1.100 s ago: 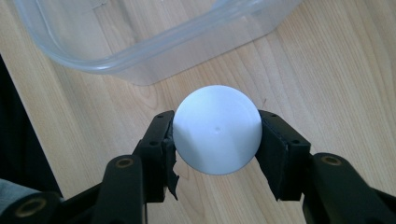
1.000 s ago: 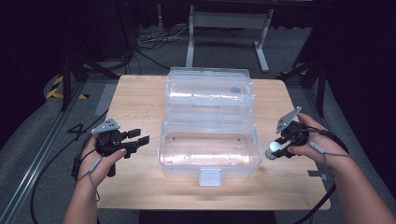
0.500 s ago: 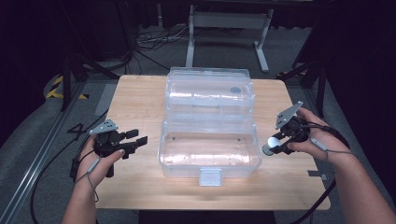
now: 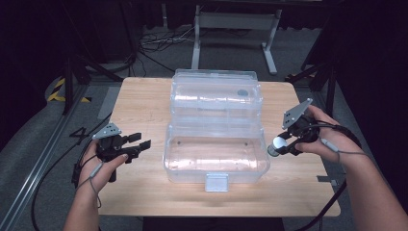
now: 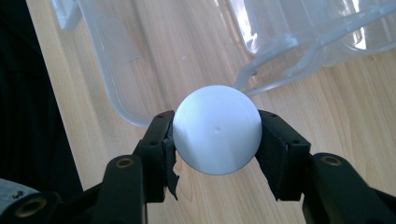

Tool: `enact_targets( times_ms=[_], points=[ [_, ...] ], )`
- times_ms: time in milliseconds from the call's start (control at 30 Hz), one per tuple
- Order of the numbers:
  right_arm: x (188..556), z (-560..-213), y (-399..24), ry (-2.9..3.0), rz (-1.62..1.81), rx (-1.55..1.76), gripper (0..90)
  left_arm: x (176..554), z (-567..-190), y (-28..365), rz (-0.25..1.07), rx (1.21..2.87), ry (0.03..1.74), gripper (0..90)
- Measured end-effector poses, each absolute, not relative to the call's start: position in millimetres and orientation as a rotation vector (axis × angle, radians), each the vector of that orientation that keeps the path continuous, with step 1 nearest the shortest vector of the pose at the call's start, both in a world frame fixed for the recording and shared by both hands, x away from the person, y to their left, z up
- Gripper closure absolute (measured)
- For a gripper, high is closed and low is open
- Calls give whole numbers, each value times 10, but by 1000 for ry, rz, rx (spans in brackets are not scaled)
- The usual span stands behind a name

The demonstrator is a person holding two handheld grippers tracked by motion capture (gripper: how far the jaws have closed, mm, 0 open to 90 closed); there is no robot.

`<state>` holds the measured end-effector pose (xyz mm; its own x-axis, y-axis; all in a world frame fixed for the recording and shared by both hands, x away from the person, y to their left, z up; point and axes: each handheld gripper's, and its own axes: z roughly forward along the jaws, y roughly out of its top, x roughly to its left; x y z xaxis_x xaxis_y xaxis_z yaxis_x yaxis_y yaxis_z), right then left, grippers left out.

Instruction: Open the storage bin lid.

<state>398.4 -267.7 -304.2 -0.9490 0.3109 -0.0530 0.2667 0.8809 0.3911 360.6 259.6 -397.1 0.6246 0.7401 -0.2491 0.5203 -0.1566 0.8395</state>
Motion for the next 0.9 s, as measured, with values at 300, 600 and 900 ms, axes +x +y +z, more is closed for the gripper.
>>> enact_targets(
  times_ms=[300,600,900],
  points=[
    [3946,-3008,-2603,2955,654,402,505,3607,-3973,2598,269,1823,1014,443],
    [3905,-3039,-2490,2989,680,303,505,3607,-3974,2597,269,1825,1011,443],
    [3902,-3106,-2371,3013,670,240,505,3607,-3977,2606,268,1821,1017,443]
  ],
)
